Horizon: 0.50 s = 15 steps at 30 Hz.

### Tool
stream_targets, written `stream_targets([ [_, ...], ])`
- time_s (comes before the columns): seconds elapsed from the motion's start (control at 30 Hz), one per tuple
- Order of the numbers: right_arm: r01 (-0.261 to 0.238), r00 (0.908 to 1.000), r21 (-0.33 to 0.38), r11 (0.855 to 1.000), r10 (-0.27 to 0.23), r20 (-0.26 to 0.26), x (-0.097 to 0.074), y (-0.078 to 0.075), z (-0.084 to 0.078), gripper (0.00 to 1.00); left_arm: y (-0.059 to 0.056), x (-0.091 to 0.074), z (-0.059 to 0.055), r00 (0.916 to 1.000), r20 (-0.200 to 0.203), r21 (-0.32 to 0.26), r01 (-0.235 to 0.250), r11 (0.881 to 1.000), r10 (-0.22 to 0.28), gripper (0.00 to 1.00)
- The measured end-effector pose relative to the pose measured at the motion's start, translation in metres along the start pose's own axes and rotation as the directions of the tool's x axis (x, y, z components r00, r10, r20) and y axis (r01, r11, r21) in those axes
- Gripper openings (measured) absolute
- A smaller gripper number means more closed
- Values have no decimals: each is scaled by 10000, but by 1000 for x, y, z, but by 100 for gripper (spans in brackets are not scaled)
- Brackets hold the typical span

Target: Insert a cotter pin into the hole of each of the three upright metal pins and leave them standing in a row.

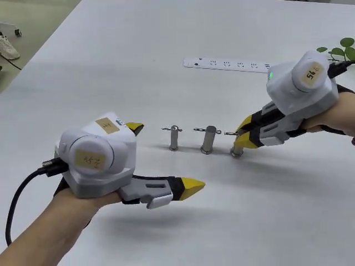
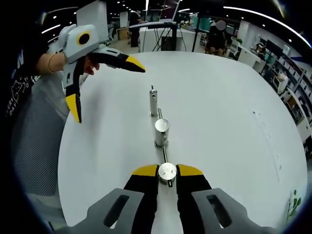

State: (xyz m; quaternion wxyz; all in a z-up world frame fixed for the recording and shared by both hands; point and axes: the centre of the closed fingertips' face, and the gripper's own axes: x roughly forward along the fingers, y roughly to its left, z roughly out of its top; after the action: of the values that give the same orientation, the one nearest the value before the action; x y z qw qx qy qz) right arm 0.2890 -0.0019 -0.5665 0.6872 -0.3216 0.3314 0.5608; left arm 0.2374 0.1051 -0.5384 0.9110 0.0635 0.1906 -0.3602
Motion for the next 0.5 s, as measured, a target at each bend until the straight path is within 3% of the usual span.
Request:
stream_targets([
  [0.5,-309,9992,-378,9988,300,-249,1,-8,-8,9,-2,1,-3,9999,-81,73,121,9999,-120,94],
])
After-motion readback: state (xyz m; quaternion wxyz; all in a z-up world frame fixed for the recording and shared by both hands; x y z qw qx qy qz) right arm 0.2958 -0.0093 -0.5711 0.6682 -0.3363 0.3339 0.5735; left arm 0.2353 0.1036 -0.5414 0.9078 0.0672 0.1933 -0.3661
